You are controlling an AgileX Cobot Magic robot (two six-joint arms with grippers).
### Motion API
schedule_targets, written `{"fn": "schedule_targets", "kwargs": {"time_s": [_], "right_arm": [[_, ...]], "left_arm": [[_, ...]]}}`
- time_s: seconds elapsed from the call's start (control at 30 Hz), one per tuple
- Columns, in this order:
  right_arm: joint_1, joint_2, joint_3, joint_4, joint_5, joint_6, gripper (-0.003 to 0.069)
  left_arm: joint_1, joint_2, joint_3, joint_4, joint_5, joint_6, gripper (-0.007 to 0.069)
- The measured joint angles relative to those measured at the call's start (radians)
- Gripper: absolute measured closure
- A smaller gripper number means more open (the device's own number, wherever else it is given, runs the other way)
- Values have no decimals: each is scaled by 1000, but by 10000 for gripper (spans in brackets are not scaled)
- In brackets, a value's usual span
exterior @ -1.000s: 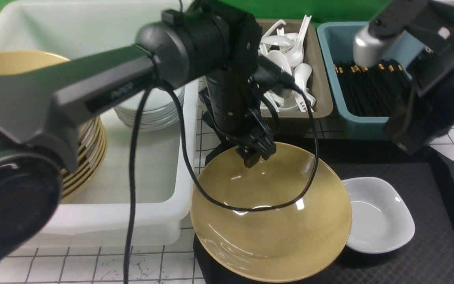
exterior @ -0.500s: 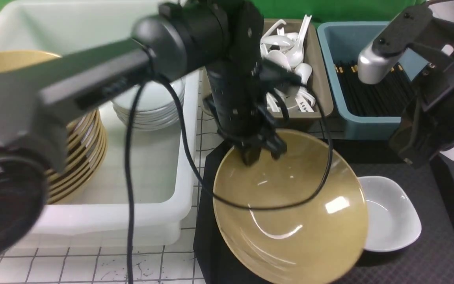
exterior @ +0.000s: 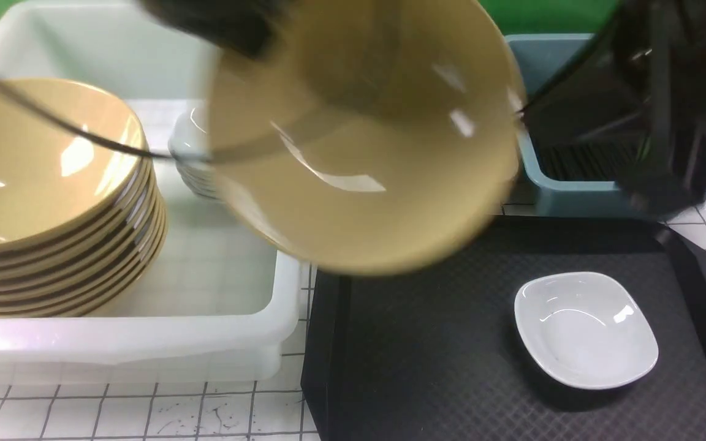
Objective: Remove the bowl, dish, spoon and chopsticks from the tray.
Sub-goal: Use the left arm to put the noodle bowl into the large storage box on the left
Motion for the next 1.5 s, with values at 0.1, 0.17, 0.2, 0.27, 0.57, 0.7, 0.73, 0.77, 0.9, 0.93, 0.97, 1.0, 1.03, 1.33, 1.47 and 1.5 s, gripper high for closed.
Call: {"fn": "schedule_targets", "kwargs": {"time_s": [0.1,0.17,0.2,0.27,0.57,0.7,0.73,0.77,0.9,0.93,0.97,1.0,1.03,1.33,1.47,1.5], "right_arm": [[80,1,-1,1,-38,-10,613],[98,3,-1,2,-52,-19,613],[112,10,-2,2,-70,-35,613],[116,15,-2,2,-82,-39,613],[118,43,-2,0,-155,-59,613],[118,49,-2,0,-150,-59,611],[119,49,-2,0,-144,-59,611],[119,50,-2,0,-137,-59,610],[119,50,-2,0,-106,-59,610],[119,50,-2,0,-104,-59,610],[119,50,-2,0,-90,-59,610],[119,50,-2,-1,-80,-59,610],[119,51,-2,-4,-72,-59,610],[119,51,79,-102,-57,-17,610],[102,51,143,-113,-61,27,610],[100,51,146,-113,-61,30,610]], "left_arm": [[245,-132,76,-24,3,-23,619],[326,-172,108,-25,2,-30,619],[438,-228,168,-25,-2,-45,619],[527,-261,209,-25,-9,-52,619],[791,-269,495,-77,-175,-62,614],[787,-217,521,-60,-228,-62,561],[782,-201,523,-48,-234,-62,533],[777,-186,523,-40,-239,-62,508],[747,-145,524,0,-223,-63,330],[744,-143,524,2,-222,-63,321],[735,-141,525,23,-214,-73,234],[730,-145,525,35,-212,-77,195],[726,-153,525,49,-210,-81,161],[570,-302,399,93,-157,-125,81],[356,-336,367,44,-114,-126,81],[356,-336,367,42,-111,-126,81]]}}
